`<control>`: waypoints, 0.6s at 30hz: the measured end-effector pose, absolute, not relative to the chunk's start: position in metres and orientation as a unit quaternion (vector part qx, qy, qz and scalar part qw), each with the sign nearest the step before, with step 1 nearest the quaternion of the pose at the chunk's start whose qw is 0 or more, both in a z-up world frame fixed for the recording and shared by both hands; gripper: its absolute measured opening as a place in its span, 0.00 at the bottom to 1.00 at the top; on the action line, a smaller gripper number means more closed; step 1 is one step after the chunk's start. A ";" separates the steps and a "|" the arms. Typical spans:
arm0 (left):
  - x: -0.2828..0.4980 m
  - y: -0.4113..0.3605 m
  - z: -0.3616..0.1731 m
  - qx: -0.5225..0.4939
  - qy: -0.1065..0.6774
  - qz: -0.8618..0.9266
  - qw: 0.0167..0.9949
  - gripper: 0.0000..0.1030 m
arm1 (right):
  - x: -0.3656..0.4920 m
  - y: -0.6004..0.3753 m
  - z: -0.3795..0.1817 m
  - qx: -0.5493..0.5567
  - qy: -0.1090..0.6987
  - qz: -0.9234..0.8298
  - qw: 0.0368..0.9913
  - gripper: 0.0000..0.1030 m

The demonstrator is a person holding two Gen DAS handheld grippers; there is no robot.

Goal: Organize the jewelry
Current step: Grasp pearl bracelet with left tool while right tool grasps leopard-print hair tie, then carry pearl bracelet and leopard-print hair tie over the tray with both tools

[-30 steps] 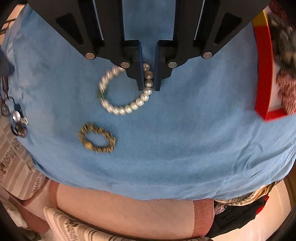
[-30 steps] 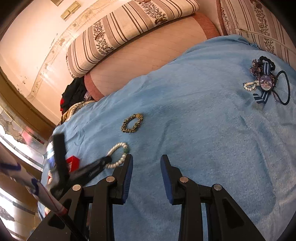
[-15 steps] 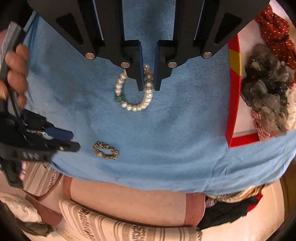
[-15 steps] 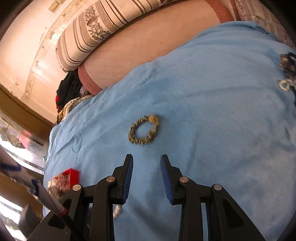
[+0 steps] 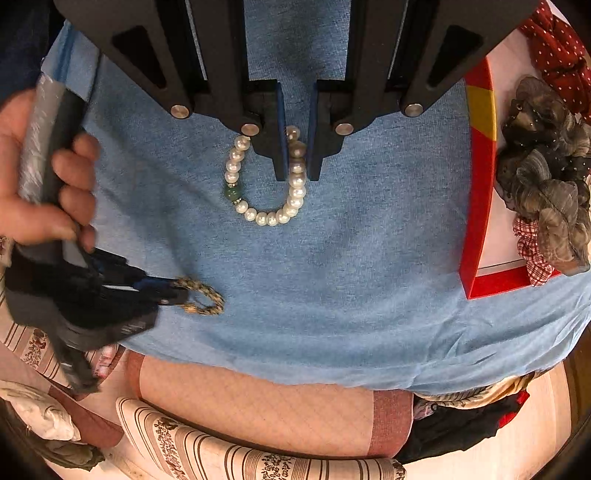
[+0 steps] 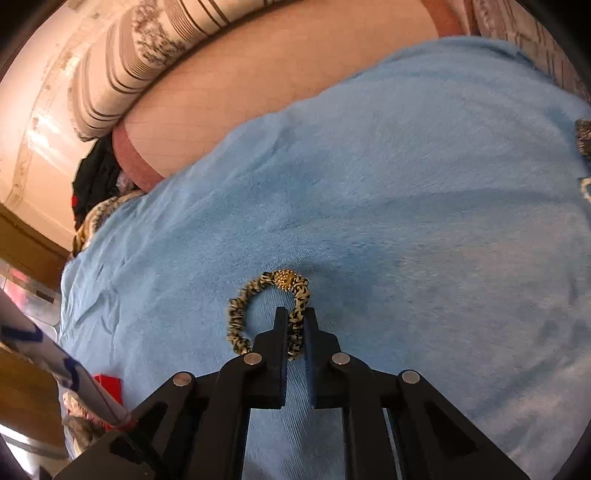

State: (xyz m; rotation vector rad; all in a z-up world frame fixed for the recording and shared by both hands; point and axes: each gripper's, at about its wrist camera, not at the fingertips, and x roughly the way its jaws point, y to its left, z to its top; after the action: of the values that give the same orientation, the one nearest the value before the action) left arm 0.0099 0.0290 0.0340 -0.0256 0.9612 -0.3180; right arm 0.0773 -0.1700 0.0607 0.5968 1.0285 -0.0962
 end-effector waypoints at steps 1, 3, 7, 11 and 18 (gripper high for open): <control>0.009 0.029 0.035 -0.011 0.457 -0.151 0.876 0.09 | 0.073 -0.171 0.063 0.279 0.483 -0.044 0.829 0.08; 0.008 0.027 0.036 -0.006 0.452 -0.149 0.880 0.09 | 0.054 -0.171 0.076 0.263 0.477 -0.036 0.838 0.08; 0.005 0.027 0.038 -0.004 0.444 -0.148 0.884 0.09 | 0.017 -0.164 0.097 0.224 0.466 -0.023 0.856 0.08; 0.000 0.027 0.042 -0.002 0.435 -0.148 0.888 0.09 | -0.020 -0.152 0.107 0.193 0.445 -0.019 0.874 0.08; -0.013 0.030 0.054 0.008 0.408 -0.150 0.901 0.09 | -0.041 -0.136 0.113 0.174 0.423 0.002 0.889 0.08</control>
State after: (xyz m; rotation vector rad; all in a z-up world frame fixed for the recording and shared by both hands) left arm -0.0131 0.0295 0.0542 0.0157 0.8432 -0.3102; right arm -0.0407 -0.1356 0.1128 0.3608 0.8795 0.0052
